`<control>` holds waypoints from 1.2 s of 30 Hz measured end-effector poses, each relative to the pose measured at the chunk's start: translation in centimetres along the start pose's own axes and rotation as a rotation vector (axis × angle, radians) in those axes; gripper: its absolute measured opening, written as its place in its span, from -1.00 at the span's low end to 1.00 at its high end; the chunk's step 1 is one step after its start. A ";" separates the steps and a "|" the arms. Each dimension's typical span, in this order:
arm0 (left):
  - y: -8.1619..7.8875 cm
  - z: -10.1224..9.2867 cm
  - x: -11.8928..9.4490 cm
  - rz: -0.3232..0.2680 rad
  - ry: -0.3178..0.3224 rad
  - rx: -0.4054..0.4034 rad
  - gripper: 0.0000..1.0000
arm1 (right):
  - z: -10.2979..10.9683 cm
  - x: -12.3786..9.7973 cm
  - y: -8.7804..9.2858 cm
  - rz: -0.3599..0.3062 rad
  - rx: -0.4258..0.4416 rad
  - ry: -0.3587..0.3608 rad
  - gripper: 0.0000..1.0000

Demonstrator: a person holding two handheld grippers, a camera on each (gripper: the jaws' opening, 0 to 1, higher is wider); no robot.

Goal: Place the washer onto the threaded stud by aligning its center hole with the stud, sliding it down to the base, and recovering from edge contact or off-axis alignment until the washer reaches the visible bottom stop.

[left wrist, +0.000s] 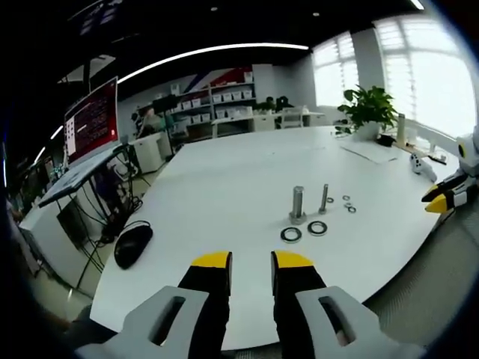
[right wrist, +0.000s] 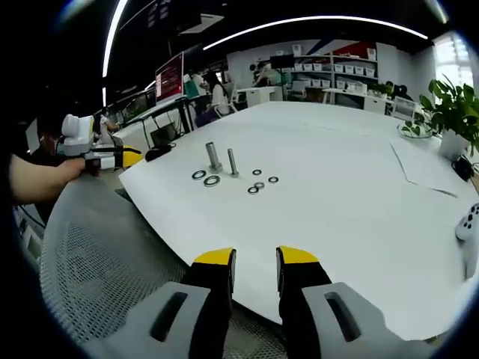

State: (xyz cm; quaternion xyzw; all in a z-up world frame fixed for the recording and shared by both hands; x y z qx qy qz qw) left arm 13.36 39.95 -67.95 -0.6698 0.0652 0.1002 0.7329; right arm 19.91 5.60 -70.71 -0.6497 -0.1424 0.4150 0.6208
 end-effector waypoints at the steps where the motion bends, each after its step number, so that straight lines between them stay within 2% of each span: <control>1: 0.0 -0.1 0.0 0.003 0.002 0.002 -0.63 | 0.0 0.0 0.0 0.000 0.001 0.000 -0.51; 11: 0.0 -0.1 0.0 -0.002 0.004 -0.001 -0.65 | 0.0 0.0 0.3 0.030 -0.003 0.005 -0.52; 17: -0.3 -0.2 0.1 -0.027 0.019 -0.007 -0.66 | -0.2 0.0 0.4 0.043 -0.009 0.020 -0.51; 18: -0.4 -0.4 0.0 -0.036 0.031 -0.019 -0.65 | -0.2 0.0 0.5 0.046 -0.010 0.022 -0.51; 20: -1.3 -0.8 0.1 -0.105 0.056 -0.070 -0.64 | -0.3 0.0 0.5 0.046 -0.007 0.023 -0.51; 22: -1.0 -0.6 0.0 -0.073 0.046 -0.050 -0.61 | -0.3 -0.1 0.5 0.046 -0.006 0.025 -0.51; 24: -0.9 -0.9 0.0 -0.066 0.068 -0.054 -0.60 | -0.4 -0.1 0.6 0.056 -0.007 0.029 -0.51; 26: -1.1 -1.6 0.0 -0.078 0.122 -0.065 -0.53 | -0.6 -0.2 0.4 0.039 -0.006 0.048 -0.51; 28: -0.7 -2.1 -0.2 -0.042 0.174 -0.051 -0.43 | -0.8 -0.3 0.2 0.022 0.000 0.069 -0.51; 29: -0.7 -2.4 -0.2 -0.042 0.200 -0.031 -0.42 | -0.8 -0.3 0.3 0.029 0.001 0.069 -0.51; 36: -0.2 -3.1 -0.3 -0.008 0.283 -0.044 -0.43 | -1.2 -0.5 1.0 0.081 0.014 0.098 -0.51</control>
Point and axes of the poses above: the point that each gripper's makers call its tool centre point, and the gripper's own axes: x roughly forward along the fingers, z roughly to its left, y roughly out of its underside, the point moved 5 cm from there along -x, roughly backward along the fingers, and after that the axes turned 13 degrees about -z, right-handed, at the moved point
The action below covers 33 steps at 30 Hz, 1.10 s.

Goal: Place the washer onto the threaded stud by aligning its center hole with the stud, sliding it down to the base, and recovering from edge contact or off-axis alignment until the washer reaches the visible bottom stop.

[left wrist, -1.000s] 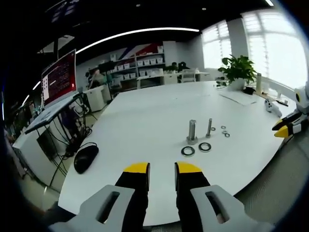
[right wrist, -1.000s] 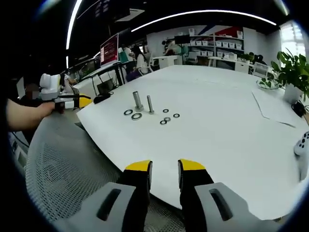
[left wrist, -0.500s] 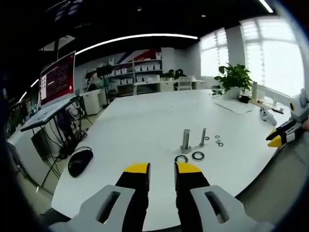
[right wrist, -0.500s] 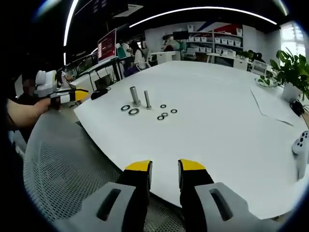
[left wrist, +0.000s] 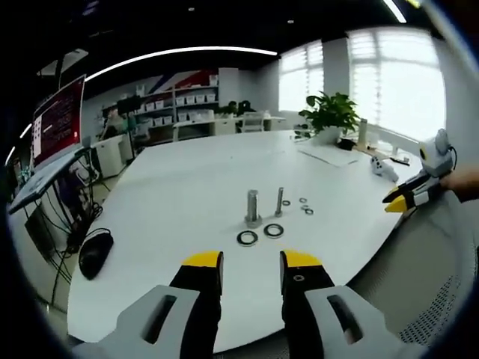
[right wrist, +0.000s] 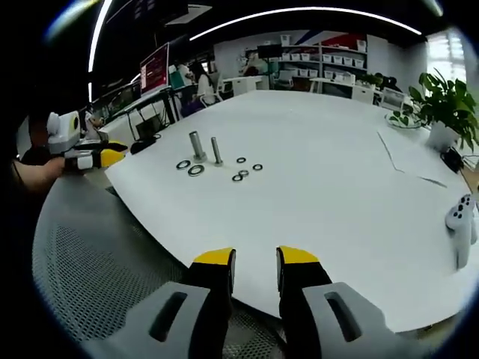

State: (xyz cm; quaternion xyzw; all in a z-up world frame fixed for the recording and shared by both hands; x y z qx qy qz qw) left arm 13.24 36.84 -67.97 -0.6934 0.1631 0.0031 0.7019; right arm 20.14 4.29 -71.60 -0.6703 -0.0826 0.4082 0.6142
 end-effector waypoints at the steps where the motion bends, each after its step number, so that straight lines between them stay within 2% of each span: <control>1: 0.1 -0.1 0.0 0.007 0.021 -0.020 -0.43 | -0.1 -0.1 0.1 0.009 0.007 0.011 -0.51; 2: 0.1 -0.2 0.0 0.004 0.035 -0.074 -0.43 | -0.3 -0.1 0.1 0.010 0.014 0.022 -0.51; 4: 0.1 0.1 0.2 -0.001 0.072 -0.109 -0.39 | -0.5 -0.2 0.2 0.012 0.015 0.027 -0.51; 6: 0.1 0.5 0.3 0.001 0.080 -0.185 -0.34 | -0.4 -0.1 0.2 0.016 0.009 0.024 -0.51; 8: 0.0 0.6 0.5 -0.006 0.110 -0.220 -0.23 | -0.5 -0.2 0.2 0.015 0.012 0.032 -0.51; 12: -0.8 1.8 1.0 -0.058 0.107 -0.122 -0.25 | -0.5 -0.1 0.3 0.031 0.010 0.033 -0.51; 14: -1.3 2.0 1.3 -0.060 0.113 -0.108 -0.23 | -0.5 -0.1 0.4 0.032 0.010 0.031 -0.51; 19: -2.9 2.2 2.9 -0.045 0.187 -0.018 -0.18 | -0.3 0.0 0.5 0.042 0.011 0.015 -0.51; 23: -2.6 2.0 4.3 0.036 0.276 0.019 -0.15 | -0.3 -0.1 0.3 0.024 0.026 0.010 -0.51; 25: -2.6 2.1 5.1 0.038 0.288 0.032 -0.17 | -0.3 0.0 0.3 0.024 0.019 0.008 -0.51; 28: -2.4 2.1 6.2 0.077 0.349 0.126 -0.18 | -0.3 0.0 0.2 0.015 0.021 0.006 -0.51; 30: -1.9 2.1 6.9 0.128 0.390 0.186 -0.18 | -0.3 -0.1 0.1 0.007 0.023 0.010 -0.51; 33: -1.5 1.8 7.9 0.182 0.459 0.196 -0.16 | -0.2 0.0 0.2 0.017 0.018 0.007 -0.51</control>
Point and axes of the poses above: the point that each gripper's makers call its tool centre point, and the gripper's own axes: x roughly forward along the fingers, z roughly to its left, y roughly out of its underside, the point moved 5 cm from there along -x, roughly backward along the fingers, and after that the axes turned 13 degrees about -z, right-handed, at the moved point
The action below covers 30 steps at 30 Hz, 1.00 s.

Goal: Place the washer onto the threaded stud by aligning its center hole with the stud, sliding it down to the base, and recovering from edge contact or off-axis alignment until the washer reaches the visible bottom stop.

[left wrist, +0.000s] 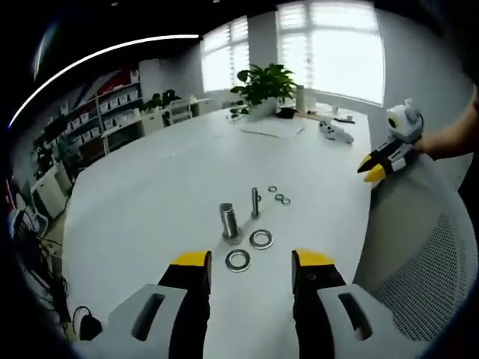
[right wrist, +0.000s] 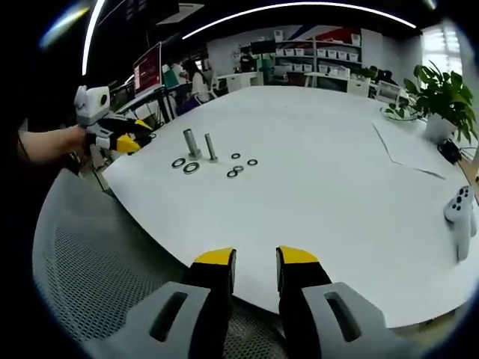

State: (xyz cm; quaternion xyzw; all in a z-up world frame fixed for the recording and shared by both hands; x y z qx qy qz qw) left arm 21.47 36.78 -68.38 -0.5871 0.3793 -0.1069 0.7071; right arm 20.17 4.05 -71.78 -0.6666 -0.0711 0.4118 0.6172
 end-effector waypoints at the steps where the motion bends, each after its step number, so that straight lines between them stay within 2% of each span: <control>1: 0.2 0.0 0.5 0.027 0.032 -0.015 -0.16 | 0.0 0.0 -0.1 -0.004 -0.001 -0.002 -0.51; 4: 0.7 0.7 1.3 0.105 0.059 0.036 -0.21 | 0.1 0.0 -0.1 -0.011 0.002 -0.004 -0.51; 12: 1.4 2.0 3.5 0.185 0.141 0.081 -0.17 | 0.1 0.0 -0.1 -0.006 -0.001 -0.007 -0.51; 14: 2.1 2.2 3.8 0.234 0.171 0.083 -0.17 | 0.1 0.0 0.0 0.002 -0.002 -0.007 -0.51; 19: 3.0 2.4 4.5 0.288 0.219 0.093 -0.17 | 0.2 0.0 0.1 0.014 -0.007 -0.015 -0.51; 30: 3.0 2.6 6.0 0.367 0.287 0.120 -0.15 | 0.1 0.0 0.1 0.007 -0.002 -0.005 -0.51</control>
Point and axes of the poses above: the point that each gripper's makers call its tool centre point, and the gripper's own axes: x roughly forward along the fingers, z roughly to its left, y roughly out of its underside, the point moved 5 cm from there along -x, roughly backward along the fingers, and after that the axes turned 13 degrees about -z, right-handed, at the moved point
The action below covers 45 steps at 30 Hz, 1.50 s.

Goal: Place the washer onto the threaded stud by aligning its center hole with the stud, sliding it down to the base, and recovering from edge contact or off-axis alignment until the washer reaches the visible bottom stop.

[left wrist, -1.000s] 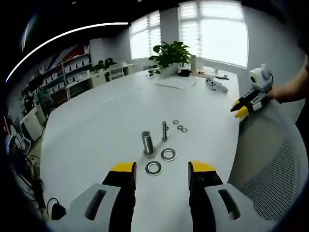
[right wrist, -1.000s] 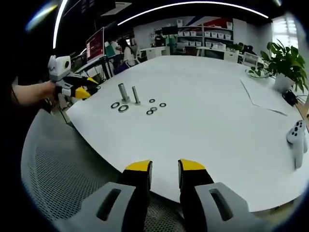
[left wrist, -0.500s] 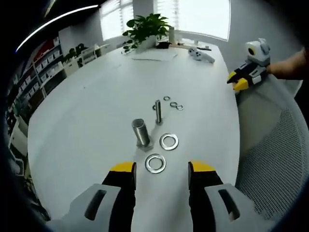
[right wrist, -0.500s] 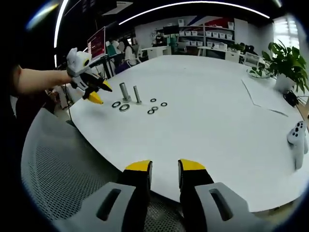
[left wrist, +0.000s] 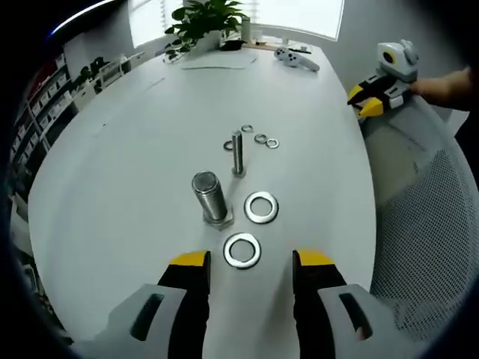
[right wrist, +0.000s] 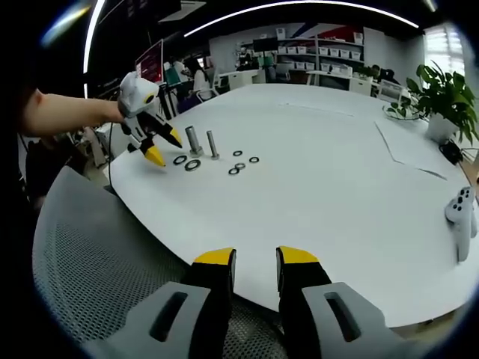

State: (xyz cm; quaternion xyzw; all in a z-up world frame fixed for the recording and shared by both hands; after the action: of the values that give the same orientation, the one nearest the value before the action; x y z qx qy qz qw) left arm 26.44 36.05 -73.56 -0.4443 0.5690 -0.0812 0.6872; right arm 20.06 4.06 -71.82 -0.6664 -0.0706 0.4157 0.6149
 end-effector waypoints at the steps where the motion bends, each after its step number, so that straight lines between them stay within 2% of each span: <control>1: 0.1 0.1 0.1 0.024 0.011 0.014 -0.15 | 0.0 0.0 0.0 0.001 0.000 0.001 -0.51; 4: 0.2 0.1 0.4 0.048 0.026 0.042 -0.17 | 0.0 0.0 0.0 0.005 -0.003 -0.001 -0.51; 10: 0.9 0.3 1.3 0.152 0.055 0.112 -0.22 | 0.0 0.0 0.1 0.006 -0.001 -0.002 -0.51; 11: 0.5 0.6 1.4 0.134 0.056 0.165 -0.24 | 0.0 0.0 0.1 0.007 -0.001 -0.003 -0.51; 13: 0.4 0.5 1.5 0.151 0.056 0.135 -0.24 | 0.0 0.0 0.1 0.008 -0.001 -0.004 -0.51; 23: -0.1 0.5 1.8 0.239 0.084 0.186 -0.23 | 0.0 0.0 0.0 -0.001 0.001 -0.001 -0.51; 33: -0.1 0.6 1.9 0.272 0.092 0.199 -0.24 | 0.0 0.0 0.0 -0.001 0.001 0.001 -0.51; 45: -0.2 0.4 1.9 0.277 0.096 0.212 -0.40 | -0.1 0.0 -0.1 -0.006 0.003 0.005 -0.51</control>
State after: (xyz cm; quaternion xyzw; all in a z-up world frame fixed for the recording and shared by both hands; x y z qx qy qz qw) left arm 27.48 34.94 -74.81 -0.2821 0.6451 -0.0664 0.7070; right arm 20.15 3.99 -71.78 -0.6663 -0.0704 0.4121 0.6175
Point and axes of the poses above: the point that each gripper's makers call its tool centre point, and the gripper's own axes: x roughly forward along the fingers, z roughly to its left, y roughly out of its underside, the point moved 5 cm from there along -x, roughly backward along the fingers, and after that the axes turned 13 degrees about -z, right-handed, at the moved point
